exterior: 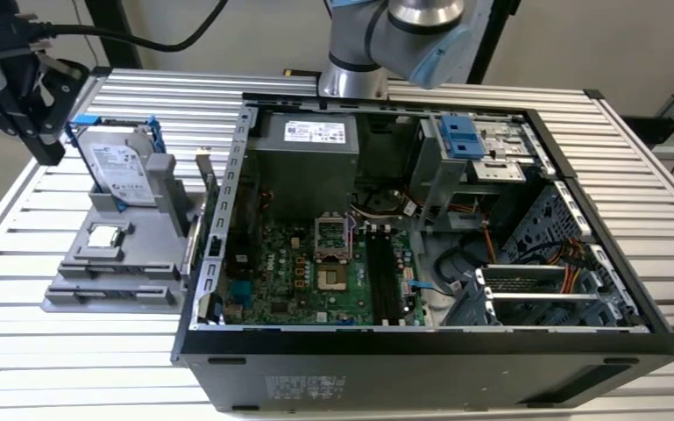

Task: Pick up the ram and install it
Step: 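Reach for the ram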

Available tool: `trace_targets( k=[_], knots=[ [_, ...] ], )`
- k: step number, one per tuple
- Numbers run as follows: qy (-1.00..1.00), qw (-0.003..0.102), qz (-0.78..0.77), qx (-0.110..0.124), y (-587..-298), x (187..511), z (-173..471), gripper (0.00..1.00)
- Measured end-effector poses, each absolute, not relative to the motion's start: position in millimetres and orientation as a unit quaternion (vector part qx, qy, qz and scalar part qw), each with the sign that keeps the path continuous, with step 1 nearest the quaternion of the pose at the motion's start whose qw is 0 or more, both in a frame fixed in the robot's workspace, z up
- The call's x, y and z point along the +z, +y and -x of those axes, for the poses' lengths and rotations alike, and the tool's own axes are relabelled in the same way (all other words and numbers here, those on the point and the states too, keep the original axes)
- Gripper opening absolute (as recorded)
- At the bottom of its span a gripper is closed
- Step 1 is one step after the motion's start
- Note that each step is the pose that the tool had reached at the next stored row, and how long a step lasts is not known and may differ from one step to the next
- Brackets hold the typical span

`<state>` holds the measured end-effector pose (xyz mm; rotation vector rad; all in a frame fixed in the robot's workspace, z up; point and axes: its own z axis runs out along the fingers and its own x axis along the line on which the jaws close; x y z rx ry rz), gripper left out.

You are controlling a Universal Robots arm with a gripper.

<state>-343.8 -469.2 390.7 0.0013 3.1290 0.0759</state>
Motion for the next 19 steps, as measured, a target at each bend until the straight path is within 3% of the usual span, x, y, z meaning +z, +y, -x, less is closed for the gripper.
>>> trace_targets(
  k=[19],
  knots=[
    [1.000, 0.006, -0.003, 0.024, -478.1, 390.4, 343.9, 0.00]
  ],
)
